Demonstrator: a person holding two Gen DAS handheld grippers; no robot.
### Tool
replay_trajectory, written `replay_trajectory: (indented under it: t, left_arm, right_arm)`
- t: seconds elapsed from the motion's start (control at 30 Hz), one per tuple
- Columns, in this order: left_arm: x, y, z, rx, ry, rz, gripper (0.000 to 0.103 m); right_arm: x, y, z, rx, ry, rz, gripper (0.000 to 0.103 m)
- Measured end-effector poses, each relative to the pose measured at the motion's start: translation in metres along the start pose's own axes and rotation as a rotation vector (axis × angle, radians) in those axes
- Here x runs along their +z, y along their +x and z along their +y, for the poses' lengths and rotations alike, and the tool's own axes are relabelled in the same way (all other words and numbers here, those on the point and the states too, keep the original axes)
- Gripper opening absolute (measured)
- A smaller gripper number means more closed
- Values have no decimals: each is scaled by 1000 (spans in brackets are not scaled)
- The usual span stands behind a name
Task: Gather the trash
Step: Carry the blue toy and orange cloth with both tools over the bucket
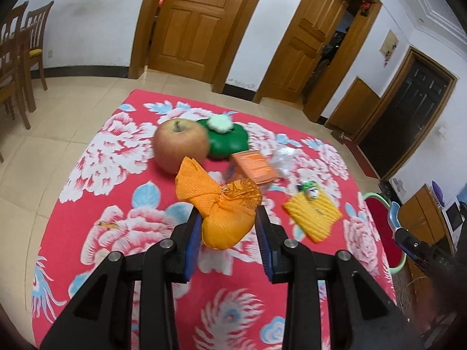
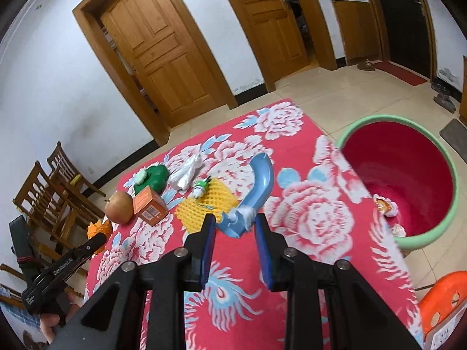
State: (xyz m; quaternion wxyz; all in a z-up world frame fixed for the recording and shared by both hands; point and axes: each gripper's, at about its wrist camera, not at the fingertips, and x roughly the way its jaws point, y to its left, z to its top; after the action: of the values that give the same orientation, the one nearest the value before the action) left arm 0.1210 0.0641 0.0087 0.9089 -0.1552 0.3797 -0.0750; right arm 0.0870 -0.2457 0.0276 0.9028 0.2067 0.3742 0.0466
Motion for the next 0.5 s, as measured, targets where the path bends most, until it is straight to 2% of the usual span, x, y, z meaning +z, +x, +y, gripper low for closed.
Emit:
replay_trajectory:
  t: [0.5]
  left_arm:
    - [-6, -6, -78, -43, 124, 9, 35]
  right_arm:
    - [1, -47, -75, -61, 135, -89, 30]
